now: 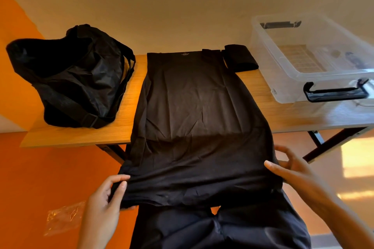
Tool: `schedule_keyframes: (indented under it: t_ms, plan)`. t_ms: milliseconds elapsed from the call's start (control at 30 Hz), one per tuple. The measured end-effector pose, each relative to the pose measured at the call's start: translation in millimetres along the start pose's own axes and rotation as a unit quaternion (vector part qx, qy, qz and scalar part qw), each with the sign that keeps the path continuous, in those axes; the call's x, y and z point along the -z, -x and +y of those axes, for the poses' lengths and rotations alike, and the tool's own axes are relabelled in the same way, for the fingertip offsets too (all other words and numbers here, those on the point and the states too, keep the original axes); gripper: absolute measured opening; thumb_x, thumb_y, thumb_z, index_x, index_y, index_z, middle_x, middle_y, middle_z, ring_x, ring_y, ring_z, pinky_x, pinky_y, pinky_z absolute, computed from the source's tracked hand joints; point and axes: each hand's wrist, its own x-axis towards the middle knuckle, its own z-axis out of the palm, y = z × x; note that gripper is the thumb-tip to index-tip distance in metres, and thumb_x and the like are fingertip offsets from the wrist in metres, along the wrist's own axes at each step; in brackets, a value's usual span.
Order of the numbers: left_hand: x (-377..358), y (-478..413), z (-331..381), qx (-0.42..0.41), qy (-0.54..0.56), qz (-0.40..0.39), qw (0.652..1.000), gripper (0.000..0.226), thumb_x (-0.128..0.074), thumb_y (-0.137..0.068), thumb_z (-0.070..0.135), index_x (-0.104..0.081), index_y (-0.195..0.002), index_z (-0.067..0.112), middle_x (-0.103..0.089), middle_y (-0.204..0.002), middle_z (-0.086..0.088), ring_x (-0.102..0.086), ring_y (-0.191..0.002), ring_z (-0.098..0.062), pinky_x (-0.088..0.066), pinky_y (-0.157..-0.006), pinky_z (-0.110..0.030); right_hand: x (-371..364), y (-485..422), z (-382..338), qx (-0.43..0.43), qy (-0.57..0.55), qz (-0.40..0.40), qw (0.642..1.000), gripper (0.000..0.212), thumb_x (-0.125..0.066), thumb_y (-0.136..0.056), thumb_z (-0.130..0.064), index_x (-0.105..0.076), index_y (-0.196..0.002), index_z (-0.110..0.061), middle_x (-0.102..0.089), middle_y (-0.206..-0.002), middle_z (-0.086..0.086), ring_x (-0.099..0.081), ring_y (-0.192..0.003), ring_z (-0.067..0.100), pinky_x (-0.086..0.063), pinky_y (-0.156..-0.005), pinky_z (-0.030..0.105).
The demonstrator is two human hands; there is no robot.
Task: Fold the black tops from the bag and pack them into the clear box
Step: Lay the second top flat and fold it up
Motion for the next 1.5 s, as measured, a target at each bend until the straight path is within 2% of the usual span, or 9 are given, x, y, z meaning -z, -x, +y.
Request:
schedule_keyframes:
  t_ms: [133,300,433,533,600,800,1000,1200,1500]
  plan:
    - [0.7,-1.7,-7.2,0.018,-0.041,-0.011,0.999,0.021,-0.047,-0.107,0.023,-0.057,-0.114,0.040,-0.071,-0.108,-0.004,-0.070,-0.094,-0.024,-0.055,-0.090,-0.050,4.6,-0.9,4.3,-0.028,0.086,-0.010,0.996,0.059,-0.089,-0.067,-0.051,-0.077,-0.099,-0.003,-0.077,-0.097,0.015,-0.074,-0.097,0.031,-0.060,-0.088,0.041]
    - [5.6,-29.6,-25.3,0.109,-0.217,-0.106,0.964,0.024,-0.046,-0.103,0.008,-0.033,-0.104,0.029,-0.053,-0.076,-0.015,-0.041,-0.058,-0.027,-0.030,-0.063,-0.036,0.1,-6.0,6.8,-0.039,0.086,0.068,0.993,0.060,-0.073,-0.075,-0.065,-0.078,-0.087,-0.006,-0.076,-0.086,0.013,-0.072,-0.095,0.031,-0.051,-0.082,0.040]
    - [-7.3,-35.1,-5.4,-0.007,-0.283,-0.043,0.958,0.029,-0.063,-0.096,0.012,-0.038,-0.107,0.023,-0.057,-0.099,0.007,-0.058,-0.078,-0.014,-0.040,-0.061,-0.026,-5.2,-13.9,10.5,-0.011,0.181,0.121,0.976,0.075,-0.062,-0.064,-0.075,-0.064,-0.096,-0.008,-0.072,-0.076,0.014,-0.071,-0.079,0.035,-0.056,-0.080,0.049]
    - [-25.6,-45.9,23.0,-0.289,-0.295,0.069,0.908,0.022,-0.065,-0.096,0.017,-0.055,-0.115,0.017,-0.053,-0.120,0.000,-0.056,-0.112,-0.022,-0.046,-0.087,-0.028,-10.8,-27.8,7.8,0.107,0.346,0.240,0.901,0.051,-0.067,-0.080,-0.056,-0.053,-0.105,-0.015,-0.070,-0.083,0.001,-0.068,-0.080,0.026,-0.056,-0.076,0.047]
    - [-37.7,-72.6,33.7,-0.378,-0.357,0.010,0.854,0.042,-0.053,-0.102,0.032,-0.054,-0.140,0.016,-0.044,-0.150,-0.003,-0.040,-0.142,-0.024,-0.036,-0.112,-0.037,-19.9,-47.4,-3.5,0.234,0.407,0.286,0.835,0.040,-0.066,-0.092,-0.043,-0.055,-0.118,-0.015,-0.066,-0.105,0.004,-0.063,-0.102,0.027,-0.050,-0.088,0.045]
    - [-25.7,-132.2,37.1,-0.343,-0.551,-0.036,0.760,0.078,-0.001,-0.102,0.065,-0.031,-0.160,0.023,-0.027,-0.167,0.003,-0.018,-0.156,-0.018,-0.015,-0.125,-0.041,-16.9,-108.6,-16.0,0.193,0.650,0.108,0.727,0.084,0.013,-0.093,-0.075,0.001,-0.162,-0.028,0.006,-0.169,-0.003,0.012,-0.156,0.014,0.008,-0.127,0.041]
    - [-22.6,-123.7,56.1,-0.302,-0.537,0.038,0.786,0.080,-0.021,-0.102,0.061,-0.040,-0.154,0.004,-0.036,-0.161,-0.018,-0.036,-0.148,-0.035,-0.036,-0.115,-0.052,-15.5,-103.2,-36.0,0.193,0.622,0.193,0.734,0.082,-0.003,-0.101,-0.068,-0.020,-0.162,-0.017,-0.019,-0.169,0.008,-0.005,-0.157,0.020,0.004,-0.127,0.040]
    - [-51.0,-147.1,62.7,-0.358,-0.572,-0.080,0.734,0.080,0.004,-0.095,0.069,-0.004,-0.164,0.029,0.000,-0.171,0.003,0.005,-0.157,-0.014,-0.001,-0.127,-0.034,-55.1,-153.0,-55.6,0.170,0.649,0.087,0.737,0.082,0.012,-0.092,-0.075,0.010,-0.161,-0.030,0.014,-0.170,0.002,0.020,-0.154,0.016,0.009,-0.126,0.041]
    - [-15.1,-141.2,33.1,-0.362,-0.577,0.015,0.732,0.080,-0.011,-0.104,0.063,-0.038,-0.156,0.008,-0.035,-0.163,-0.013,-0.026,-0.154,-0.029,-0.019,-0.124,-0.045,-2.5,-120.5,-31.7,0.091,0.669,0.170,0.718,0.080,0.017,-0.090,-0.073,0.013,-0.161,-0.035,0.009,-0.171,0.005,0.019,-0.155,0.021,0.021,-0.123,0.045]
